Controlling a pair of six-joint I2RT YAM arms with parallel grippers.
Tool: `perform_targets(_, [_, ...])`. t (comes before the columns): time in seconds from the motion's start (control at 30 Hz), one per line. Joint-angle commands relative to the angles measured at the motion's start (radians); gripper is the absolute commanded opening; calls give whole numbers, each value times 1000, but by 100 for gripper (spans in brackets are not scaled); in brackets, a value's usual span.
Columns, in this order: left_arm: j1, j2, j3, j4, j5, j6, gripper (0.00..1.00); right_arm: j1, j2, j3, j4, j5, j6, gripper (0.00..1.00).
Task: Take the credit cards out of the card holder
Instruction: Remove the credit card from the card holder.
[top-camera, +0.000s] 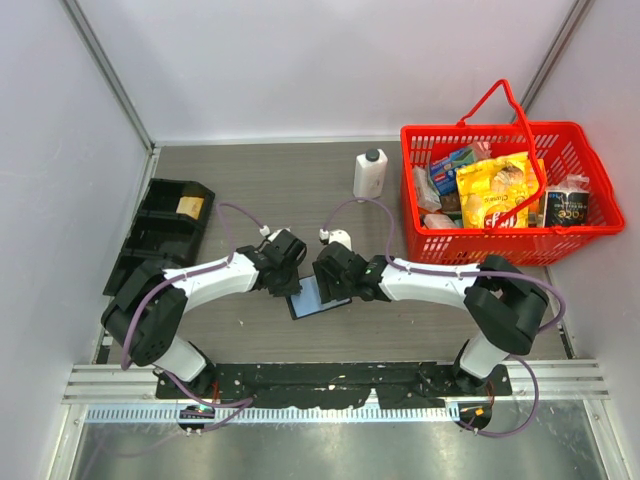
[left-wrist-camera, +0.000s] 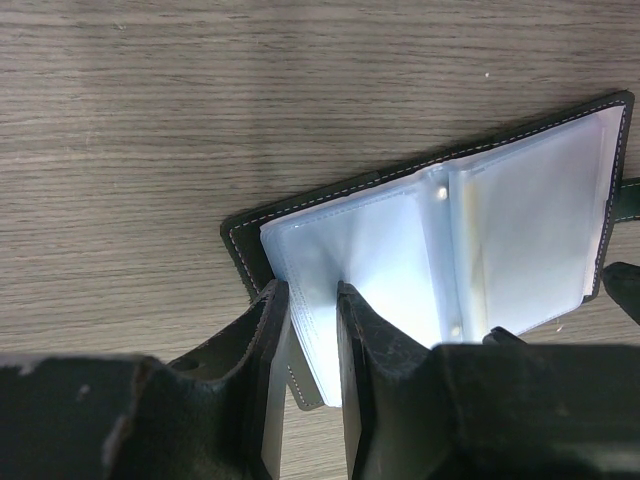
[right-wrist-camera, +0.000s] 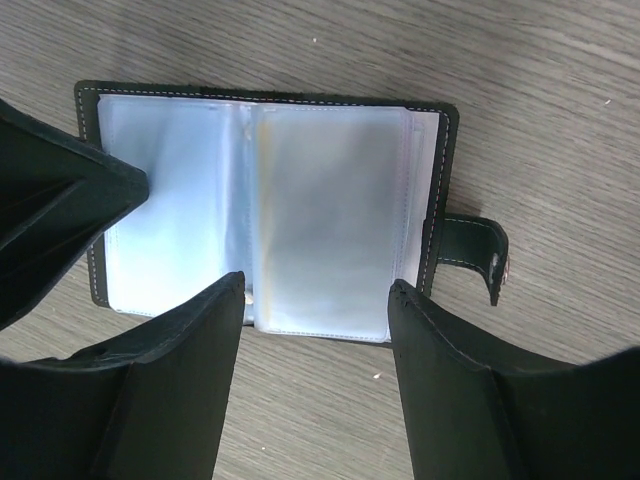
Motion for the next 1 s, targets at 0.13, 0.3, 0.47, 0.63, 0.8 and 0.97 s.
perform_targets(0.13, [-8, 15, -5, 31, 46, -17, 27, 6, 21, 22, 57, -4, 2, 64])
perform_targets(0.3, [-8, 12, -6, 31, 46, -18, 27, 5, 24, 16, 41, 28, 11, 65])
perform_targets(0.47, [-8, 14, -6, 32, 48, -20, 27, 5, 24, 16, 37, 39, 11, 66])
perform_targets(0.63, [-8, 14, -6, 31, 48, -20, 27, 5, 37, 17, 38, 30, 12, 68])
perform_targets(0.8, [-8, 12, -6, 31, 48, -20, 27, 3, 47, 16, 46, 19, 8, 68])
perform_targets(0.97, [-8, 14, -5, 31, 49, -18, 27, 5, 40, 17, 47, 2, 3, 68])
